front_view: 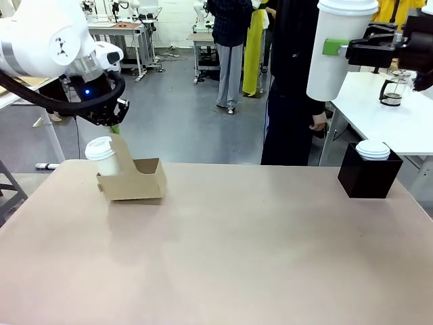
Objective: Pour a drink into a cup and package it in a carrier.
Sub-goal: Position the Cup Carrier in the center of the table.
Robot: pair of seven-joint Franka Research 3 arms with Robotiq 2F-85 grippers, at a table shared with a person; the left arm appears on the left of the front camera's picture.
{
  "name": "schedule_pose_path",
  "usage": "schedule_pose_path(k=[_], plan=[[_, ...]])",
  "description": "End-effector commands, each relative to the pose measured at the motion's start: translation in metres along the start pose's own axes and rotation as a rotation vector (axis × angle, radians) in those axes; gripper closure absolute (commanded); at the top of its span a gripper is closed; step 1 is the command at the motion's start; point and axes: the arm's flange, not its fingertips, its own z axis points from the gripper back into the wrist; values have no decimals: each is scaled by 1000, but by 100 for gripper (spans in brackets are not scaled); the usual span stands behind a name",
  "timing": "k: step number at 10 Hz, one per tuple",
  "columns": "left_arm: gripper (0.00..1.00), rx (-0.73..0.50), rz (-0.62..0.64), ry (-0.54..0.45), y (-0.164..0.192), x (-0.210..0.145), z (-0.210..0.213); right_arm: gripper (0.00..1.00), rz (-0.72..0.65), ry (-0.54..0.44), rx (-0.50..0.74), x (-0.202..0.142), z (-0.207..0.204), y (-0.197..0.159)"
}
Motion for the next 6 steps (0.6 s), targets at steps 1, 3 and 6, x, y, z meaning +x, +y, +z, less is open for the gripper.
schedule_pose_path(k=[1, 3, 6], plan=[[98, -31, 34, -8, -39, -35, 21, 20, 5, -11, 1, 2, 0, -1], [98, -6, 19, 8, -92, -77, 26, 20, 5, -11, 1, 2, 0, -1], [98, 70, -42, 62, -165, -131, 8, 20, 5, -11, 1, 2, 0, -1]])
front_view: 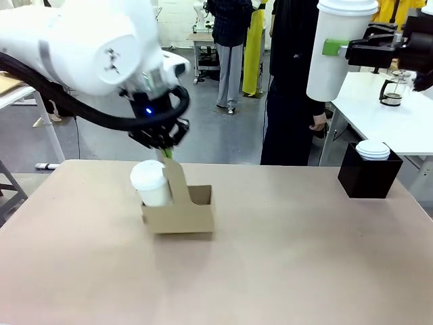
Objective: Pour a drink into a cup and package it in a carrier.
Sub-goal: Position the Cup Carrier in the center of the table.
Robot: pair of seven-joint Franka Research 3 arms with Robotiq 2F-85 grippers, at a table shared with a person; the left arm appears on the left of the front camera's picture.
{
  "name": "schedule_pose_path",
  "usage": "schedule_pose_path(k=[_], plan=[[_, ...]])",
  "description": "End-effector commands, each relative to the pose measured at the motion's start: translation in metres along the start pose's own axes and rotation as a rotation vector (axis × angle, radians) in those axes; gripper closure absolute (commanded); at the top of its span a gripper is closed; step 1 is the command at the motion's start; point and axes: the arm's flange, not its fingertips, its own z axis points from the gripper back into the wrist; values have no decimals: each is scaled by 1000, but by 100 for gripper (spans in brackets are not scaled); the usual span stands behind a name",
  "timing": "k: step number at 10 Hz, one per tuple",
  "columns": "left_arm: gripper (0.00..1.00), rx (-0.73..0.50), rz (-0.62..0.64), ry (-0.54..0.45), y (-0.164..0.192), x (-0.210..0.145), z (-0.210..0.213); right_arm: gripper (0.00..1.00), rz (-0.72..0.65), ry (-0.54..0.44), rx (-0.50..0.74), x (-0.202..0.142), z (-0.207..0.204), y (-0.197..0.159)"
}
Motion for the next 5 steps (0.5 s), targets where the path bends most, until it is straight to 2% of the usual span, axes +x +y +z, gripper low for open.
schedule_pose_path(k=[1, 5], plan=[[98, 64, -31, -5, -29, -13, -13, 20, 5, -12, 1, 2, 0, -1], [98, 42, -61, -17, -82, -32, -22, 20, 5, -12, 1, 2, 0, -1]])
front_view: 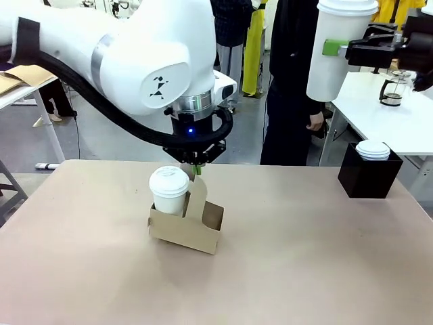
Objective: Pour a drink into a cup and package it in a carrier.
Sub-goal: Position the Cup Carrier in the center of the table.
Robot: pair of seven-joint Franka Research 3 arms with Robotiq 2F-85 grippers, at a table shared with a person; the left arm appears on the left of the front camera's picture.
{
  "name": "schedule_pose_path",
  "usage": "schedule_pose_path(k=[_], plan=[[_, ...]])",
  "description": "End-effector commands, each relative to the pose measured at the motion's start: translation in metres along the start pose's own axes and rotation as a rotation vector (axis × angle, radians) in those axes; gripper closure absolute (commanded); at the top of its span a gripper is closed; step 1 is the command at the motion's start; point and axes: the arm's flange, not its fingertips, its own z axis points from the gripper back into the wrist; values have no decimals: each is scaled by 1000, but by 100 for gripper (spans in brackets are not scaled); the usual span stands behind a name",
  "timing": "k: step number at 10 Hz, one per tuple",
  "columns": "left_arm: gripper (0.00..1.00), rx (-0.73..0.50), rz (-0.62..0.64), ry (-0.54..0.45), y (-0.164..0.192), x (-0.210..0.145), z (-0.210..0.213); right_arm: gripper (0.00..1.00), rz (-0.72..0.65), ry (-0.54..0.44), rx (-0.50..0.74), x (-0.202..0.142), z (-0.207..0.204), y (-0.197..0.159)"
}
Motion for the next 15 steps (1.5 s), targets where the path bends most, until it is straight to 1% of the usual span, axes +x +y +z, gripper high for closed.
schedule_pose_path(k=[1, 2, 3, 4, 6, 7, 10, 12, 14, 15], plan=[[98, 10, 14, 13, -23, -7, -17, 20, 5, -13, 1, 2, 0, -1], [98, 21, 0, 17, -27, -8, -19, 20, 5, -13, 1, 2, 0, -1], [98, 21, 21, 22, -22, -6, -17, 20, 5, -13, 1, 2, 0, -1], [98, -14, 53, 11, -13, -5, -13, 20, 5, -13, 1, 2, 0, -1], [98, -96, 93, -25, -8, -6, 2, 20, 5, -13, 1, 2, 0, -1], [98, -106, 95, -21, -8, -7, 3, 20, 5, -13, 1, 2, 0, -1], [98, -124, 104, -9, -7, -7, 2, 20, 5, -13, 1, 2, 0, -1], [98, -94, 103, 16, -11, -9, -16, 20, 5, -13, 1, 2, 0, -1], [98, -55, 47, 45, -20, -14, -29, 20, 5, -13, 1, 2, 0, -1], [98, -103, 82, 12, -15, -5, -8, 20, 5, -13, 1, 2, 0, -1]])
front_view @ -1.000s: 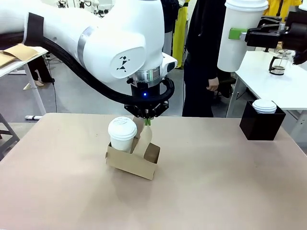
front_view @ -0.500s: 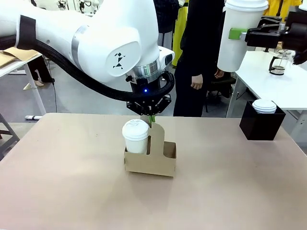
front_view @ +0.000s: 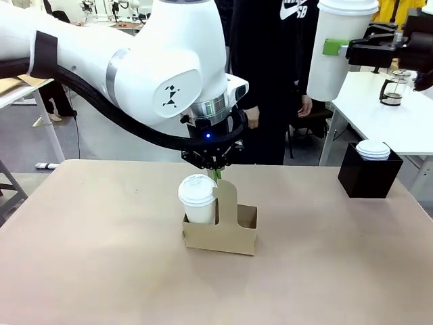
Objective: Pour a drink into a cup and package it in a carrier.
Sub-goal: Position the Cup Carrier in the center of the table, then insert the held 600 ml Paper Cup into the Cup Carrier.
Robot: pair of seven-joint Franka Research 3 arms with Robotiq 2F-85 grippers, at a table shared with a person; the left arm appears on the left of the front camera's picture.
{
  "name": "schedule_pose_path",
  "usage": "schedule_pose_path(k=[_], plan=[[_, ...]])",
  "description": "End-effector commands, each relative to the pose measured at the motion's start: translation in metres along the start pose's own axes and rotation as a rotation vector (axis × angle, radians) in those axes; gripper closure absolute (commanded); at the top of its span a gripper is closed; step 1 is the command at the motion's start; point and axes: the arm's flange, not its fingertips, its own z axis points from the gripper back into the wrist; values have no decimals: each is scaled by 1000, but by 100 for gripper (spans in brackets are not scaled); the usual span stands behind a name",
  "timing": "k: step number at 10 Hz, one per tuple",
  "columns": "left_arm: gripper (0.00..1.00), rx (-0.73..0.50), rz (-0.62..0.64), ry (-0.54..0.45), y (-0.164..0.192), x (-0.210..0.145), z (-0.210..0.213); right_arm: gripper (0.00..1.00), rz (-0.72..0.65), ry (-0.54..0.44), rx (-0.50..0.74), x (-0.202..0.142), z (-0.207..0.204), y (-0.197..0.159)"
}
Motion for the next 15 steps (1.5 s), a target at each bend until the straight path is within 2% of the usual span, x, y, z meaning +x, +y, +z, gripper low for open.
schedule_pose_path(k=[1, 9, 10, 11, 12, 14, 15], plan=[[98, 6, 12, 5, 5, -1, -1, 20, 5, -13, 2, 2, 0, -1], [98, 6, 12, 5, 5, -1, -1, 20, 5, -13, 2, 2, 0, -1], [57, -1, 4, -2, 1, 2, 1, 20, 5, -13, 2, 2, 0, -1], [39, -5, -14, -4, 1, 6, 11, 20, 5, -13, 2, 2, 0, -1], [0, -26, -21, 0, 2, 10, 22, 20, 0, 0, 0, 0, 0, 0], [0, -78, -69, 2, 6, 8, 46, 20, -38, -14, 111, -21, -13, -16], [14, -116, -107, 11, 14, 9, 65, 20, -35, -7, 160, -38, -23, -19]])
